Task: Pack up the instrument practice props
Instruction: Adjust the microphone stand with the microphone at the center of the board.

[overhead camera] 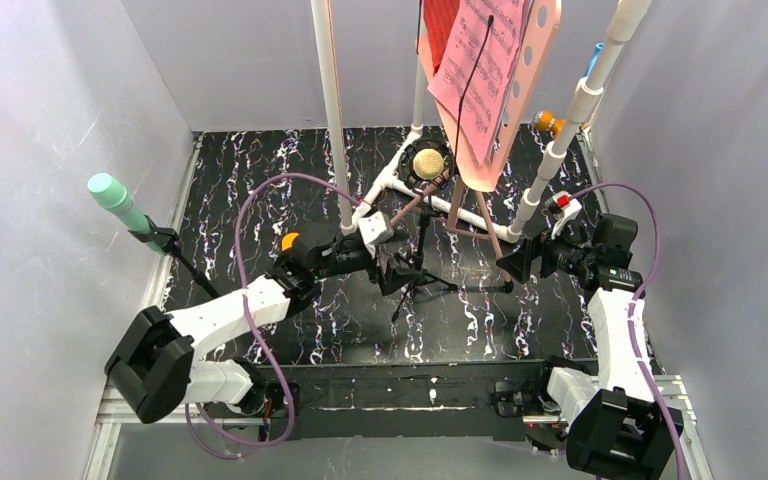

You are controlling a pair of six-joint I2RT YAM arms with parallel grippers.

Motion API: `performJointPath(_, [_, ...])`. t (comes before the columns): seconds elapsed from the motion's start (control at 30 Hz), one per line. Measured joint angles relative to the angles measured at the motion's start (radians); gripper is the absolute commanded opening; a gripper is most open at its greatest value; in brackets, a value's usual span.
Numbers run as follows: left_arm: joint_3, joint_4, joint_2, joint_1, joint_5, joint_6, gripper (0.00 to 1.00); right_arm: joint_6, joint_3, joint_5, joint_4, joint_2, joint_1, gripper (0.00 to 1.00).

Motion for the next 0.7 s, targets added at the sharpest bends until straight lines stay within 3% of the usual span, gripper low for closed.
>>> performJointPath(0.3, [0.121,0.025,0.188,0.001,0.082,-0.062,0.45,0.000,0.000,0.000,0.000,-0.001,0.000,1.00])
performJointPath(0.5, [0.132,0.050,0.241,0.008,0.077,-0.108,0.03,0.000,0.000,0.000,-0.001,-0.001,0.000,1.00])
performJointPath(0.7, [0.121,0.108,0.240,0.001,0.035,-0.127,0.00,0.000,0.000,0.000,-0.002,-0.001,0.000,1.00])
